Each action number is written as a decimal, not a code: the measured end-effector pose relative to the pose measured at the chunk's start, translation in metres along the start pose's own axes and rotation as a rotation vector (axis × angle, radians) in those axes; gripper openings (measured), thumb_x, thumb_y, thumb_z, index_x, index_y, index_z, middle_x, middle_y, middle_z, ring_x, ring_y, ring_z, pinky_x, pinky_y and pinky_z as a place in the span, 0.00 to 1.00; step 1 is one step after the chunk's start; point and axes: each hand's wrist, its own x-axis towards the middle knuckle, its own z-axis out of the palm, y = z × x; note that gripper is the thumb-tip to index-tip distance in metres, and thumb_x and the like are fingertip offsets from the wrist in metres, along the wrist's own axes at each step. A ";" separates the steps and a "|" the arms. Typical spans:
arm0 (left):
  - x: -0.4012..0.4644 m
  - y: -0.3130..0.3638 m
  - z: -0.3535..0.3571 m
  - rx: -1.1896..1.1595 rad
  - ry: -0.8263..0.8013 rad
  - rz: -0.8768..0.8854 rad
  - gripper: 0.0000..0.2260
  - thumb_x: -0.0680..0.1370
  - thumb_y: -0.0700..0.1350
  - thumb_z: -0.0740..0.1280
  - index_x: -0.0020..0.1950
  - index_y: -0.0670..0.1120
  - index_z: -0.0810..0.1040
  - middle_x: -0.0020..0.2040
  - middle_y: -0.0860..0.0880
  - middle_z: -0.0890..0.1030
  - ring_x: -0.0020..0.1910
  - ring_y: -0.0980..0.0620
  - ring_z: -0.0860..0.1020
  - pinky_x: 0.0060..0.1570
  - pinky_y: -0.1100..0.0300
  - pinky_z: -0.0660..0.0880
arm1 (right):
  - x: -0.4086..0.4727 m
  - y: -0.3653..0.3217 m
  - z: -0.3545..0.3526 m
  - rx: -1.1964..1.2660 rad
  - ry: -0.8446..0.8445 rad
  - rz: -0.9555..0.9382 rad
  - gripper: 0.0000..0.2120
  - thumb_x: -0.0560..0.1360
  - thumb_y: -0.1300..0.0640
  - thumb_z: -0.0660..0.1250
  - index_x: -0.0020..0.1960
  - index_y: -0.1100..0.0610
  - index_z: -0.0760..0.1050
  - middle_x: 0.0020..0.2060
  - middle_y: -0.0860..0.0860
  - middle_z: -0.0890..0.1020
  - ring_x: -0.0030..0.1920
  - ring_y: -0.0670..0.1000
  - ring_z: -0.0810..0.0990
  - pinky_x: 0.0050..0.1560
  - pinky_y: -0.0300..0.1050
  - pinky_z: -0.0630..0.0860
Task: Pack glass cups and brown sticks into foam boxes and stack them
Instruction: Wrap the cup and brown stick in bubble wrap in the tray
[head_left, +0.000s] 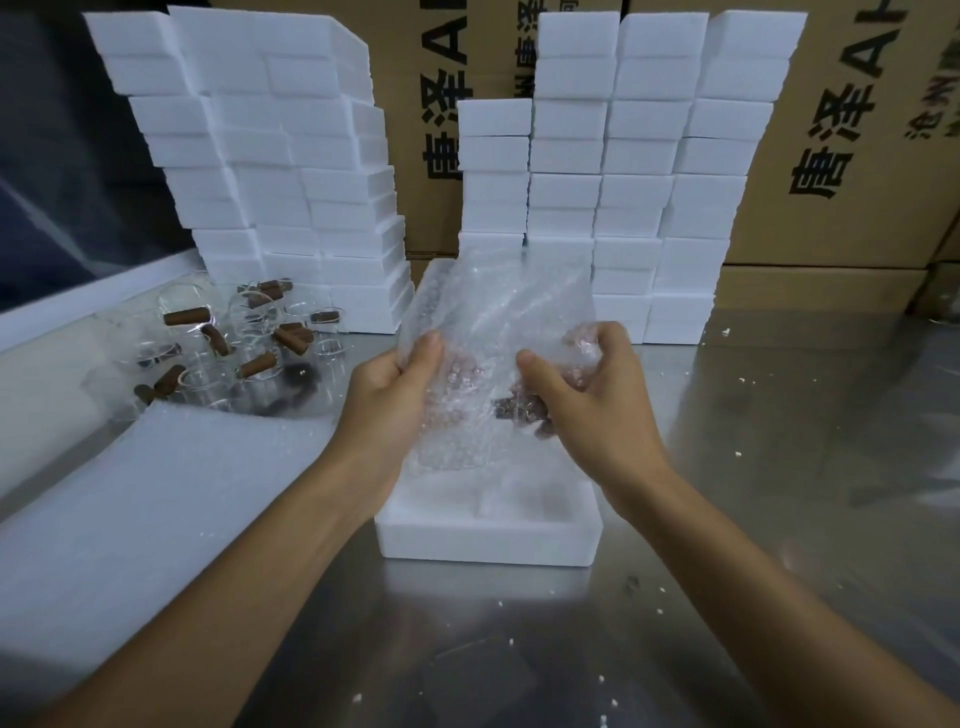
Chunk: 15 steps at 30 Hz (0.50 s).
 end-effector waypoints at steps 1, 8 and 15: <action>0.000 0.001 0.000 -0.013 0.012 0.000 0.13 0.81 0.54 0.65 0.46 0.50 0.86 0.50 0.48 0.86 0.53 0.47 0.84 0.53 0.46 0.80 | -0.001 0.001 0.000 -0.015 0.048 -0.020 0.17 0.77 0.53 0.72 0.57 0.50 0.64 0.37 0.53 0.85 0.35 0.54 0.84 0.32 0.48 0.81; -0.003 0.013 0.000 -0.089 0.015 -0.070 0.17 0.83 0.55 0.59 0.62 0.48 0.81 0.55 0.49 0.85 0.56 0.48 0.83 0.61 0.41 0.76 | -0.001 0.008 -0.001 -0.380 0.048 -0.345 0.15 0.78 0.46 0.68 0.64 0.43 0.73 0.55 0.46 0.76 0.44 0.42 0.80 0.46 0.27 0.72; -0.007 0.021 0.004 -0.142 -0.010 -0.088 0.18 0.83 0.56 0.59 0.62 0.47 0.80 0.56 0.46 0.85 0.57 0.46 0.82 0.63 0.42 0.75 | -0.005 0.013 0.005 -0.400 -0.042 -0.216 0.30 0.80 0.38 0.56 0.33 0.62 0.72 0.36 0.47 0.74 0.50 0.38 0.71 0.44 0.27 0.67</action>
